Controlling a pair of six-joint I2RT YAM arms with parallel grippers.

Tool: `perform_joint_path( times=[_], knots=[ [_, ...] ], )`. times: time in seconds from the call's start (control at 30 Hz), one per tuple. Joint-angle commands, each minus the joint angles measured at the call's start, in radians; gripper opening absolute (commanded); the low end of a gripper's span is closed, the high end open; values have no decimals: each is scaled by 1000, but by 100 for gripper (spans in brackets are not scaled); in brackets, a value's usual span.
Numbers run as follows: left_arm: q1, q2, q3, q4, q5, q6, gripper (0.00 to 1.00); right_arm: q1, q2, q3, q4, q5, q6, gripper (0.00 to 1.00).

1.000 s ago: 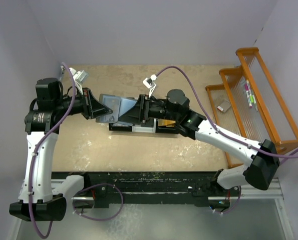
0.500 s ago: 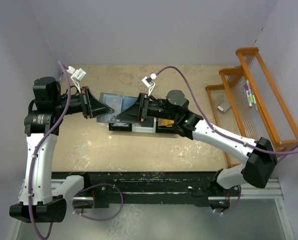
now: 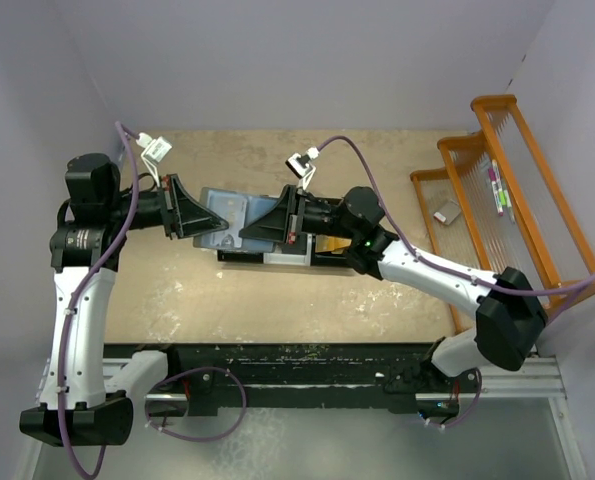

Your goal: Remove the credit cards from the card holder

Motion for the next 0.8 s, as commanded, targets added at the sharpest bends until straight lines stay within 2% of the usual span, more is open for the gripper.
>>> perform_joint_path(
  times=[0.0,0.3,0.53,0.63,0.7,0.77],
  knots=[
    [-6,-22,-15,40,77,-27,12,-6,-7,9,140,-29,52,0],
    [-6,-18,-8,32,106,-21,18,-23,-25,-25,155,-41,62,0],
    [-6,-27,-21,145,183,-139,20,-53,-66,-104,146,-43,51,0],
    [-6,-34,-22,159,154,-144,16,-58,-84,-119,135,-42,43,0],
    [-5,-34,-16,136,101,-112,7,-58,-94,-122,116,-42,32,0],
    [-5,-13,44,0,-5,15,0,-64,-104,-126,102,-44,20,0]
  ],
)
